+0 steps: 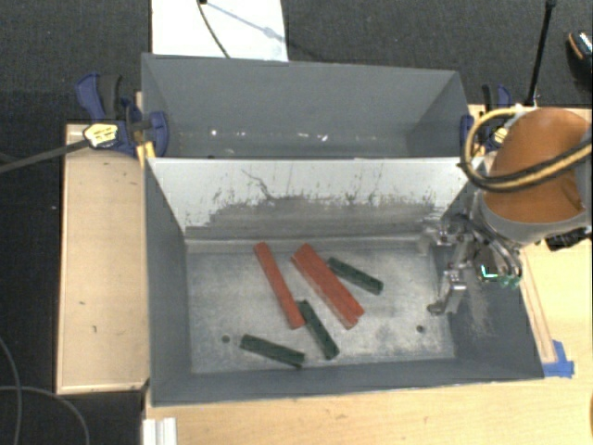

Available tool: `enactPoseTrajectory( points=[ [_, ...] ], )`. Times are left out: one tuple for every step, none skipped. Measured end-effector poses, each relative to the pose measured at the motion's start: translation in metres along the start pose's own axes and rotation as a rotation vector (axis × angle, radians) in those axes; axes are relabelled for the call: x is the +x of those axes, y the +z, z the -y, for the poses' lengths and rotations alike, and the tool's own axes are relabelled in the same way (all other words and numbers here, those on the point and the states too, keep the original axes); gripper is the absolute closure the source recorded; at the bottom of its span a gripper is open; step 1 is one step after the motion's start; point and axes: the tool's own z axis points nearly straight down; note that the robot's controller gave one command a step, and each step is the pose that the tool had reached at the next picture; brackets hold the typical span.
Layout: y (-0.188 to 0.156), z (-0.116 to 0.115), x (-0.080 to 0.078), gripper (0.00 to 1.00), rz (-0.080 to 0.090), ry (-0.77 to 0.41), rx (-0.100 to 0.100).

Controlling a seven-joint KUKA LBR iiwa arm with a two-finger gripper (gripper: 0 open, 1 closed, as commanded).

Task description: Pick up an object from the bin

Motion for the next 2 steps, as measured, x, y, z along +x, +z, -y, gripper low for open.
enactPoseTrajectory(
  points=[
    [0.094, -0.034, -0.032, 0.0, 0.0, -0.031, -0.002],
    [0.09, -0.078, -0.004, 0.0, 0.004, 0.023, -0.003]
  ],
)
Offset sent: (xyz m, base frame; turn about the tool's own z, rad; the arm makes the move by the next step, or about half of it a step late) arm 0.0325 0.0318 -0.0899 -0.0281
